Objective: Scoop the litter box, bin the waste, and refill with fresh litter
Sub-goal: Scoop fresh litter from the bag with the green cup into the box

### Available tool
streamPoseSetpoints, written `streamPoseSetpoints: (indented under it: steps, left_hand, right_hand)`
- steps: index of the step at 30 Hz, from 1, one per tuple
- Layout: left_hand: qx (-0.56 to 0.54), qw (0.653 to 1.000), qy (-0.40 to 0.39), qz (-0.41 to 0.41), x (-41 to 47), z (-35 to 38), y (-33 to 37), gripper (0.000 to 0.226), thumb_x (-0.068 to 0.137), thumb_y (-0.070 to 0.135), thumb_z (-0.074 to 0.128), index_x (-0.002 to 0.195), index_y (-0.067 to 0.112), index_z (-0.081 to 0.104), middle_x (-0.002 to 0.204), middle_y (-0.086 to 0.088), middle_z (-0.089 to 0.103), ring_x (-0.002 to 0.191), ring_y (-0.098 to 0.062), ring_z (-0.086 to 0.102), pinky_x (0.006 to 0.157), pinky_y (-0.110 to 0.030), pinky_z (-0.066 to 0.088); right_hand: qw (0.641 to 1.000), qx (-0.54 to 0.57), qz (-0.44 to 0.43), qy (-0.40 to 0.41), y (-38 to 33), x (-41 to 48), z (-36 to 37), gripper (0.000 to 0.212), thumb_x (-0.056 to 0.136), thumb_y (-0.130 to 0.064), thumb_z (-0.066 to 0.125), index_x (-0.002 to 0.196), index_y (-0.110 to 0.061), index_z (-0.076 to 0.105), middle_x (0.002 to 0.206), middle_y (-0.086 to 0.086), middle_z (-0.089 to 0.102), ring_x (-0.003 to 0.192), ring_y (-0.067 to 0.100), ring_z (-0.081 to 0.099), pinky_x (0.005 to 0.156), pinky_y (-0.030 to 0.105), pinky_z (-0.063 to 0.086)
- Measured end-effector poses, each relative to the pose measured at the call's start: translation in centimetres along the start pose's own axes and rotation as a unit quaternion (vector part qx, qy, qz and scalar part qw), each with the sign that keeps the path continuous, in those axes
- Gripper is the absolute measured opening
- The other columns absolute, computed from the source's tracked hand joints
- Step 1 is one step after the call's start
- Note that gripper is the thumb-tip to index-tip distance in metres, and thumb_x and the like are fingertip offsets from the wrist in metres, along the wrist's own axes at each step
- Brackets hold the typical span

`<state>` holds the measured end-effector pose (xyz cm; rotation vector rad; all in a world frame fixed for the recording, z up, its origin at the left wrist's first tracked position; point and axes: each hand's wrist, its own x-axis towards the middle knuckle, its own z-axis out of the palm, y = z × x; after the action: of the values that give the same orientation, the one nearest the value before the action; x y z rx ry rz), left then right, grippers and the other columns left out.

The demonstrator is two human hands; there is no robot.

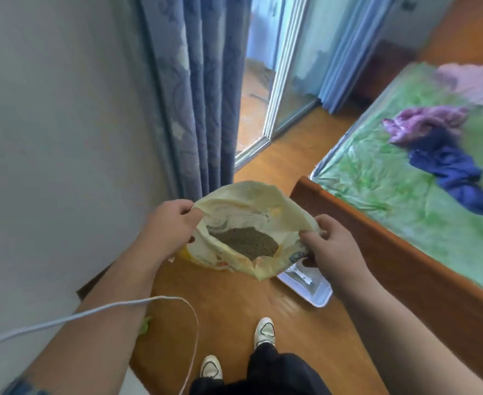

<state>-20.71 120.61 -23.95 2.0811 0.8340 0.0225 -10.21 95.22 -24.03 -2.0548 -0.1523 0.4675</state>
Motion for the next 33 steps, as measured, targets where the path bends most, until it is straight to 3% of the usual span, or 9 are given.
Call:
streamPoseSetpoints:
  steps: [3, 6, 9, 13, 15, 18, 23, 29, 33]
  left_hand:
    - [0.029, 0.996, -0.069, 0.057, 0.5, 4.9, 5.0, 0.030, 0.095, 0.028, 0.052, 0.082, 0.005, 0.066, 0.076, -0.014, 0.067, 0.057, -0.011, 0.063, 0.047, -0.017, 0.043]
    - [0.002, 0.983, -0.161, 0.085, -0.6, 10.5, 10.0, 0.024, 0.099, 0.028, 0.050, 0.090, 0.014, 0.067, 0.083, -0.005, 0.068, 0.072, -0.016, 0.065, 0.051, -0.017, 0.049]
    - [0.010, 0.969, -0.220, 0.113, -2.1, 16.1, 14.3, 0.020, 0.097, 0.028, 0.053, 0.089, 0.019, 0.068, 0.089, -0.004, 0.070, 0.084, -0.019, 0.067, 0.061, -0.026, 0.057]
    - [0.054, 0.947, -0.272, 0.160, -4.2, 24.1, 18.8, 0.026, 0.086, 0.026, 0.054, 0.087, 0.002, 0.065, 0.088, -0.022, 0.067, 0.076, -0.032, 0.068, 0.071, -0.050, 0.060]
    - [0.072, 0.940, -0.288, 0.168, -5.4, 28.5, 20.3, 0.026, 0.081, 0.030, 0.053, 0.076, 0.007, 0.062, 0.074, -0.017, 0.065, 0.067, -0.027, 0.063, 0.071, -0.051, 0.059]
    - [0.106, 0.936, -0.296, 0.157, -7.0, 35.4, 21.9, 0.025, 0.083, 0.029, 0.053, 0.063, 0.014, 0.054, 0.058, -0.002, 0.054, 0.057, -0.021, 0.052, 0.062, -0.034, 0.051]
    - [0.143, 0.927, -0.319, 0.133, -9.4, 46.0, 23.4, 0.024, 0.085, 0.026, 0.053, 0.077, 0.005, 0.063, 0.062, 0.000, 0.054, 0.058, -0.018, 0.049, 0.057, -0.031, 0.041]
    - [0.217, 0.914, -0.324, 0.108, -8.6, 53.7, 25.4, 0.034, 0.089, 0.023, 0.053, 0.059, 0.017, 0.038, 0.058, 0.001, 0.038, 0.056, -0.018, 0.039, 0.055, -0.031, 0.032]
    - [0.269, 0.898, -0.338, 0.083, -4.4, 59.9, 25.8, 0.036, 0.090, 0.024, 0.053, 0.057, 0.020, 0.042, 0.054, 0.005, 0.041, 0.051, -0.015, 0.038, 0.051, -0.027, 0.029]
  right_hand:
    - [0.995, 0.042, 0.030, 0.088, 3.0, -2.2, -5.4, 0.004, 0.088, -0.005, 0.059, 0.090, -0.007, 0.061, 0.081, 0.023, 0.067, 0.063, 0.027, 0.066, 0.054, 0.035, 0.057]
    - [0.980, 0.070, 0.053, 0.180, 6.5, -4.8, -11.0, 0.002, 0.087, -0.010, 0.063, 0.087, -0.010, 0.061, 0.079, 0.021, 0.067, 0.064, 0.028, 0.064, 0.054, 0.039, 0.056]
    - [0.957, 0.097, 0.075, 0.261, 10.0, -7.5, -16.3, 0.004, 0.086, -0.015, 0.065, 0.084, -0.014, 0.062, 0.081, 0.019, 0.067, 0.071, 0.035, 0.065, 0.064, 0.049, 0.056]
    - [0.933, 0.106, 0.097, 0.329, 15.7, -10.0, -23.0, 0.009, 0.091, -0.015, 0.059, 0.082, -0.018, 0.059, 0.086, 0.018, 0.065, 0.084, 0.040, 0.061, 0.067, 0.040, 0.044]
    - [0.928, 0.108, 0.114, 0.339, 18.6, -10.7, -26.0, 0.009, 0.090, -0.016, 0.058, 0.082, -0.018, 0.059, 0.087, 0.018, 0.065, 0.085, 0.040, 0.061, 0.067, 0.043, 0.045]
    - [0.926, 0.100, 0.142, 0.335, 23.2, -11.6, -30.2, 0.011, 0.090, -0.014, 0.059, 0.080, -0.018, 0.057, 0.086, 0.018, 0.065, 0.078, 0.035, 0.061, 0.066, 0.047, 0.048]
    - [0.928, 0.094, 0.195, 0.304, 31.0, -11.9, -36.3, 0.009, 0.088, -0.013, 0.057, 0.080, -0.015, 0.054, 0.084, 0.018, 0.063, 0.071, 0.027, 0.056, 0.063, 0.038, 0.042]
    - [0.930, 0.089, 0.231, 0.273, 36.8, -8.6, -41.3, 0.012, 0.087, -0.012, 0.054, 0.079, -0.019, 0.052, 0.079, 0.012, 0.062, 0.068, 0.029, 0.057, 0.059, 0.041, 0.048]
    - [0.922, 0.087, 0.280, 0.255, 42.0, -4.0, -42.2, 0.012, 0.091, -0.010, 0.052, 0.081, -0.017, 0.051, 0.077, 0.011, 0.060, 0.062, 0.020, 0.051, 0.056, 0.034, 0.040]
